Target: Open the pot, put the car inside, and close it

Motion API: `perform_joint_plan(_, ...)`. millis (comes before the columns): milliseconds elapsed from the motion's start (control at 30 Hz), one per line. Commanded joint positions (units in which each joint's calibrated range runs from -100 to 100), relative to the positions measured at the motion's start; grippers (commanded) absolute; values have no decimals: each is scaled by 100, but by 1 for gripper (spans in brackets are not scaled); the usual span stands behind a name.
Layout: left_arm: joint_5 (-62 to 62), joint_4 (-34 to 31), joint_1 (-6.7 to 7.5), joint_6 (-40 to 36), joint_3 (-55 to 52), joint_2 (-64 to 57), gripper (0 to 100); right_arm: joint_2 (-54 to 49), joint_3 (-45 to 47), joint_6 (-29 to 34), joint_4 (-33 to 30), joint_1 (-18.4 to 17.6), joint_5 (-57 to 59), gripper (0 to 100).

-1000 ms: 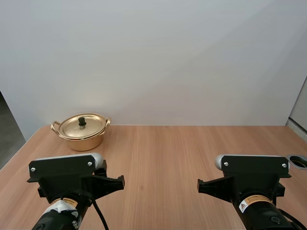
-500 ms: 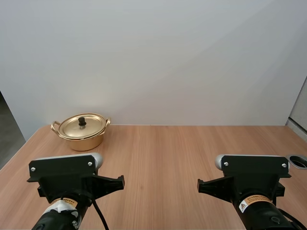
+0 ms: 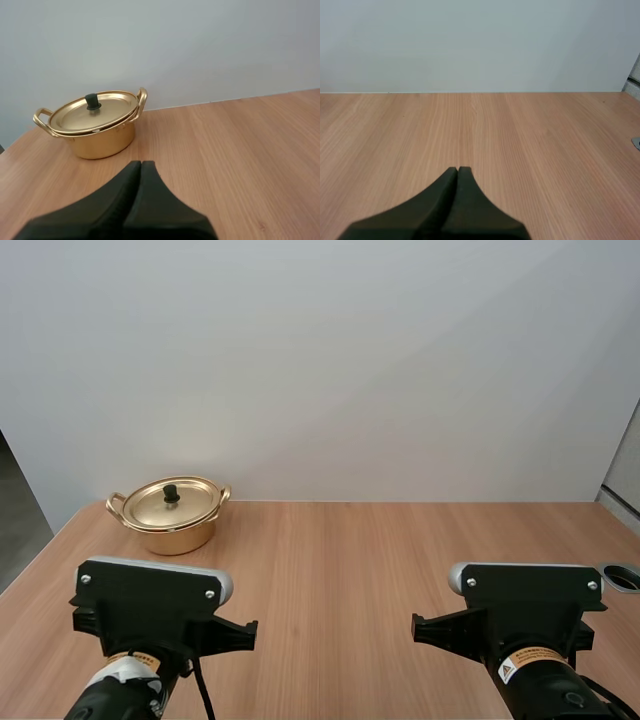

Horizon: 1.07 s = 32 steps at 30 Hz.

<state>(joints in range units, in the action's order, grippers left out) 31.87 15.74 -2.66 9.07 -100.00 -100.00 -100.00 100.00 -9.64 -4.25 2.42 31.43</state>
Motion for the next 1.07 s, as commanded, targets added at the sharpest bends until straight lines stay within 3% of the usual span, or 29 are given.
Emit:
perform_joint_plan(0, -39, 16, -1, -114, 0, 0, 0, 0, 0, -1, 9, -3, 9, 0)
perform_joint_plan(100, -54, 16, -1, -465, 0, 0, 0, 0, 0, -1, 9, -3, 9, 0)
perform_joint_plan(1033, -470, 16, -1, -455, 0, 0, 0, 0, 0, -1, 9, -3, 9, 0)
